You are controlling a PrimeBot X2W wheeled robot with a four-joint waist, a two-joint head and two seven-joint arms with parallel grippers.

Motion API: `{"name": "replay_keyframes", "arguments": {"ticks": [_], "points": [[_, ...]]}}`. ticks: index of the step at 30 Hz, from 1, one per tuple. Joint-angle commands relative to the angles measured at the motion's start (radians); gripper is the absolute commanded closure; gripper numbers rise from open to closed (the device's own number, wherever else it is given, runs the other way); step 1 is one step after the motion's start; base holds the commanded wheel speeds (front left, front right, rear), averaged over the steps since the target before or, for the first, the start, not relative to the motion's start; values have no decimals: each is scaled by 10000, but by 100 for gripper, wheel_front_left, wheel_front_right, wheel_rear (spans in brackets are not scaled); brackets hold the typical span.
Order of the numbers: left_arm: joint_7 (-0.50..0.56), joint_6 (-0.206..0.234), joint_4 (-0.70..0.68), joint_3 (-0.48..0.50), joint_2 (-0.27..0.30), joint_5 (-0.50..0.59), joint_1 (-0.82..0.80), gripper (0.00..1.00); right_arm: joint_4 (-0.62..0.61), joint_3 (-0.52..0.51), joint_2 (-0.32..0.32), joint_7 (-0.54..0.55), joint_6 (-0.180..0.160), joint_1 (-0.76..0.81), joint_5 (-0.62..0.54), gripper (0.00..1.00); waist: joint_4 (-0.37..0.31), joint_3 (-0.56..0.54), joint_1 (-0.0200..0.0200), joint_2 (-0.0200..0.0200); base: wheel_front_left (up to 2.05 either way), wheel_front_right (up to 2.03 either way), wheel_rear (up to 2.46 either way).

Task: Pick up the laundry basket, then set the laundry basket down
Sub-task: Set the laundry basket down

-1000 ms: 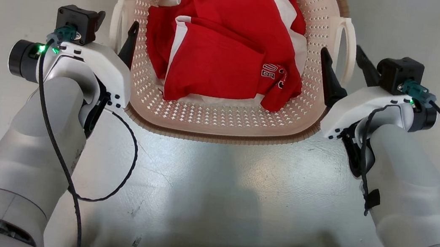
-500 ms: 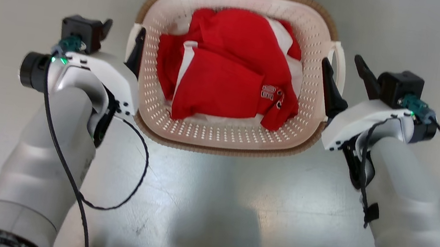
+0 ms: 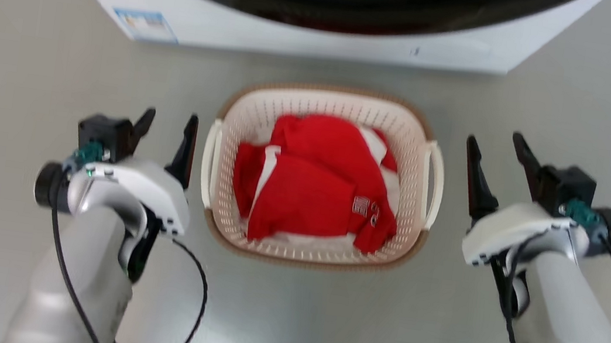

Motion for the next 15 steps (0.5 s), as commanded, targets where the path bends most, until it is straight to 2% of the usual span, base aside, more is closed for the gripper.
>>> {"name": "replay_keyframes", "arguments": {"ticks": [1, 9, 15], "points": [[-51, -87, -495, 505, 230, 167, 657, 0, -522, -41, 66, -65, 62, 689, -318, 0, 65, -1442, 0, 0, 0, 0, 0], [-51, -235, -1508, 1321, 268, 497, 2055, 0, -1454, -283, -172, -65, 62, 1769, -513, 0, 59, -2834, 0, 0, 0, 0, 0], [-51, -326, -2452, 1968, 265, 719, 3118, 0, -2391, -448, -411, -65, 62, 2750, -162, 0, 186, -3633, 0, 0, 0, 0, 0]]}}
